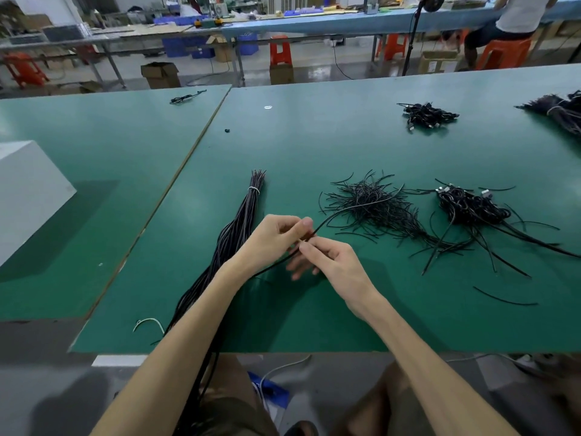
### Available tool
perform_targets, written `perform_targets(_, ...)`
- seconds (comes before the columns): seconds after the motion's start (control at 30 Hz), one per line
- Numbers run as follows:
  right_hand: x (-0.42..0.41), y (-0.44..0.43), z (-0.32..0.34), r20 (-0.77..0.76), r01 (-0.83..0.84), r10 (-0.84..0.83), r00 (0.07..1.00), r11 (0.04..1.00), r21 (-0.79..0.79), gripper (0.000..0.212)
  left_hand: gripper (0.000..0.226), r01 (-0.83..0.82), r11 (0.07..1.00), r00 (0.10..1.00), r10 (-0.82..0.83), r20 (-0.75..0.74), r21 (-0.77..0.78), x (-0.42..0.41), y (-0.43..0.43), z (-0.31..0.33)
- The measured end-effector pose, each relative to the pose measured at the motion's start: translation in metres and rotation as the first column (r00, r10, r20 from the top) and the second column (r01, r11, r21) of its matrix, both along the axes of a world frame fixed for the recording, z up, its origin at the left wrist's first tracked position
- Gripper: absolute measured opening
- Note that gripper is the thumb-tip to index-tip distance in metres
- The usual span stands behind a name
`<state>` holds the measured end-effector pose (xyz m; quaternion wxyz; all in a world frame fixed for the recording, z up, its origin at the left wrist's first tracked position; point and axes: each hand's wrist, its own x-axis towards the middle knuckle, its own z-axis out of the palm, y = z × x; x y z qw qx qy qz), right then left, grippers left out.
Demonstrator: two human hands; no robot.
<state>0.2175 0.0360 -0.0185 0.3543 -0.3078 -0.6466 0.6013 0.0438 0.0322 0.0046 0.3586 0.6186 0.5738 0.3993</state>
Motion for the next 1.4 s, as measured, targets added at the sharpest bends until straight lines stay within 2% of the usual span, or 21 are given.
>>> perform_targets(0.07, 0.000, 0.001, -0.001, -0.026, 0.024, -0.024, 0.999, 1.000, -0.014, 0.025, 0.018, -0.127, 0.987, 0.956, 0.148, -0.252, 0.099, -0.010, -0.007, -0.008)
perform_targets(0.13, 0.002, 0.002, -0.003, -0.063, 0.057, -0.059, 0.996, 0.998, -0.028, 0.025, 0.005, -0.200, 0.948, 0.817, 0.302, -0.492, 0.249, -0.023, -0.019, -0.015)
perform_targets(0.2, 0.004, 0.003, -0.005, -0.108, 0.096, -0.101, 0.989, 0.994, -0.053, 0.025, 0.010, -0.228, 0.938, 0.704, 0.345, -0.620, 0.263, -0.034, -0.025, -0.019)
perform_targets(0.27, 0.005, 0.004, -0.006, -0.139, 0.131, -0.141, 0.980, 0.988, -0.081, 0.026, 0.011, -0.232, 0.949, 0.678, 0.316, -0.664, 0.215, -0.037, -0.027, -0.020)
perform_targets(0.53, 0.012, 0.008, -0.007, -0.327, 0.271, -0.357, 0.875, 0.921, -0.279, 0.024, 0.008, -0.142, 0.953, 0.748, 0.281, -0.602, 0.269, -0.053, -0.039, -0.024)
perform_targets(0.63, 0.020, 0.013, -0.004, -0.407, 0.296, -0.456, 0.791, 0.869, -0.397, 0.023, 0.010, -0.098, 0.954, 0.774, 0.253, -0.581, 0.285, -0.063, -0.047, -0.025)
perform_targets(0.87, 0.022, 0.012, -0.001, -0.502, 0.200, -0.454, 0.736, 0.855, -0.479, 0.023, 0.008, -0.070, 0.953, 0.768, 0.240, -0.593, 0.294, -0.068, -0.054, -0.027)
perform_targets(0.97, 0.024, 0.012, 0.000, -0.529, 0.142, -0.425, 0.734, 0.859, -0.493, 0.023, 0.009, -0.081, 0.952, 0.772, 0.248, -0.585, 0.296, -0.061, -0.055, -0.024)
perform_targets(1.03, 0.023, 0.013, -0.001, -0.528, 0.129, -0.409, 0.744, 0.863, -0.488, 0.022, 0.021, -0.081, 0.960, 0.852, 0.206, -0.481, 0.269, -0.052, -0.061, -0.015)
perform_targets(1.1, 0.022, 0.014, -0.002, -0.523, 0.125, -0.401, 0.752, 0.866, -0.484, 0.022, 0.036, -0.037, 0.991, 0.947, 0.076, -0.313, 0.130, -0.043, -0.069, -0.002)
perform_targets(1.13, 0.022, 0.014, -0.002, -0.522, 0.123, -0.400, 0.754, 0.866, -0.485, 0.022, 0.040, 0.011, 0.999, 0.960, 0.000, -0.280, 0.038, -0.040, -0.072, 0.005)
perform_targets(1.2, 0.022, 0.015, -0.002, -0.521, 0.118, -0.399, 0.755, 0.863, -0.491, 0.022, 0.035, 0.138, 0.979, 0.933, -0.178, -0.312, -0.147, -0.039, -0.074, 0.016)
perform_targets(1.27, 0.021, 0.015, -0.002, -0.514, 0.113, -0.394, 0.762, 0.862, -0.494, 0.022, 0.022, 0.226, 0.942, 0.906, -0.296, -0.303, -0.247, -0.041, -0.072, 0.020)
perform_targets(1.33, 0.019, 0.014, -0.003, -0.480, 0.137, -0.373, 0.794, 0.879, -0.456, 0.023, 0.024, 0.207, 0.952, 0.919, -0.268, -0.288, -0.227, -0.039, -0.069, 0.019)
perform_targets(1.4, 0.017, 0.013, -0.005, -0.415, 0.161, -0.317, 0.853, 0.916, -0.368, 0.024, 0.029, 0.119, 0.989, 0.967, -0.136, -0.216, -0.089, -0.033, -0.062, 0.019)
